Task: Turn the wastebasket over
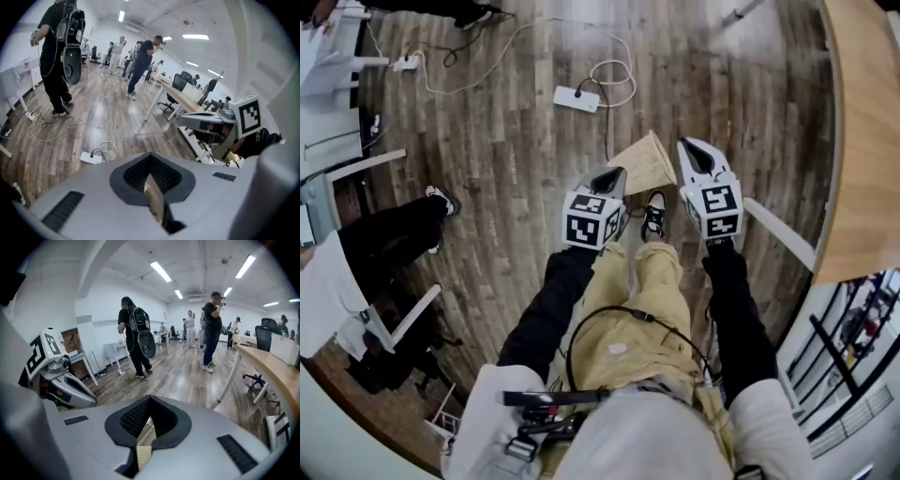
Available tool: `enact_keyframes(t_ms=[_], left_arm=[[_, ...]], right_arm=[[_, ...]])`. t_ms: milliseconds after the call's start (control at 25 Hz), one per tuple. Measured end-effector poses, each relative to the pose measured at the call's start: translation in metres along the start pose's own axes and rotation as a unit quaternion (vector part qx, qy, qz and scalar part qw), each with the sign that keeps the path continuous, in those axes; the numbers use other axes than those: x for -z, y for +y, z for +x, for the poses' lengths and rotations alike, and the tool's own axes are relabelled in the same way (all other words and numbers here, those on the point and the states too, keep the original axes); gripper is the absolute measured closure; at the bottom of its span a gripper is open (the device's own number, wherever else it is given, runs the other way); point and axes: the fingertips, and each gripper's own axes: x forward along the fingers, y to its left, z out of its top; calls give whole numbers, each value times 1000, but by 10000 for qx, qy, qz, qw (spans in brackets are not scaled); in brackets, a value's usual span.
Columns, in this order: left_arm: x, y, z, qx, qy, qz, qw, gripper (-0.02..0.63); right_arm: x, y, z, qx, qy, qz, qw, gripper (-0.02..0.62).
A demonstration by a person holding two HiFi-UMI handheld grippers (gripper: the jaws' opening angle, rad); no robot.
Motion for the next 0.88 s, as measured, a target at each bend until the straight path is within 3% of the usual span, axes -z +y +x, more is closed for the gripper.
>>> enact_keyframes(t_ms=[280, 480, 680, 880], left_arm=[[-100, -72, -86, 78, -1153, 512, 9920, 604], [-137, -122, -138, 151, -1705, 666, 9830, 604], [-183, -162, -193, 22, -2549, 865, 9631, 604], [-212, -190, -241, -53, -3142, 1072, 9433, 604]], right_arm=[[-112, 22, -102, 174, -905, -29, 9957, 574], [-160, 30, -171, 595, -1396, -132, 9883, 574], [-214, 38, -232, 886, -2093, -139, 9737, 575], [-252, 47, -273, 909, -2528, -262, 9629, 574]])
